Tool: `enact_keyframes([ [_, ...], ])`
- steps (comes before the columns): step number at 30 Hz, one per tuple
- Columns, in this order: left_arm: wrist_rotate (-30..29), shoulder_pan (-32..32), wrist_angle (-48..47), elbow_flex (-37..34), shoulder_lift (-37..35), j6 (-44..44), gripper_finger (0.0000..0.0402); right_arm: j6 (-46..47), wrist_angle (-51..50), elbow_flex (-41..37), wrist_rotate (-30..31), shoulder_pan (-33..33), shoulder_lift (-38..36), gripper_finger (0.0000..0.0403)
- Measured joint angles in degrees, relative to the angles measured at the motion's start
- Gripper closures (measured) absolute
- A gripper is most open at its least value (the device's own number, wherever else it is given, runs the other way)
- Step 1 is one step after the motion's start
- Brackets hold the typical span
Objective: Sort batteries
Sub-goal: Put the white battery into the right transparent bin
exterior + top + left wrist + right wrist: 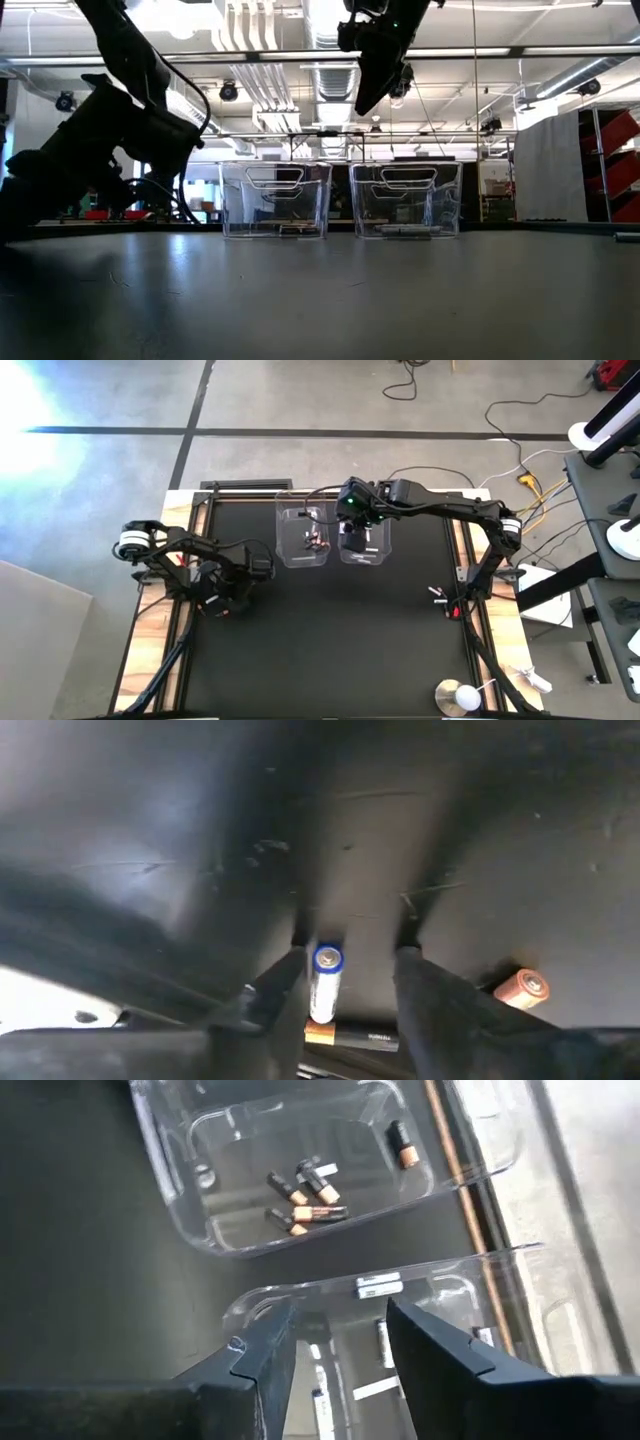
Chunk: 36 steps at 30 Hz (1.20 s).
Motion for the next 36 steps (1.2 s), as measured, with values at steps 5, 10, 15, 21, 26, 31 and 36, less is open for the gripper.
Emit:
enact_keyframes([
  [5,0.7,0.0,0.6,-0.1,0.5,2.2,0.0322,0.1,-2.1,0.0,-0.5,0.1,0.0,0.0265],
  [10,0.5,-0.2,1.0,0.3,0.2,2.2,0.0365,0.0,-2.4,0.0,-0.4,0.1,0.0,0.0274],
  [15,0.4,-0.2,1.2,0.2,0.0,2.0,0.0390,0.0,-2.4,0.0,-0.4,0.1,0.0,0.0282],
  [21,-1.1,-0.3,1.2,0.3,-1.6,1.5,0.0391,-0.1,-2.8,0.0,-0.4,0.1,0.0,0.0284],
  [26,-7.2,-0.7,1.7,0.7,-6.7,-0.2,0.0392,-0.7,-3.2,0.0,-0.4,0.1,0.0,0.0275],
  [31,-10.9,-1.2,0.8,2.6,-15.4,-2.6,0.0393,-1.0,-3.2,0.0,-0.4,0.1,0.0,0.0265],
  [36,-13.9,-1.8,0.5,8.0,-24.9,-5.2,0.0393,-1.1,-2.2,0.0,-3.9,0.1,-0.1,0.0254],
])
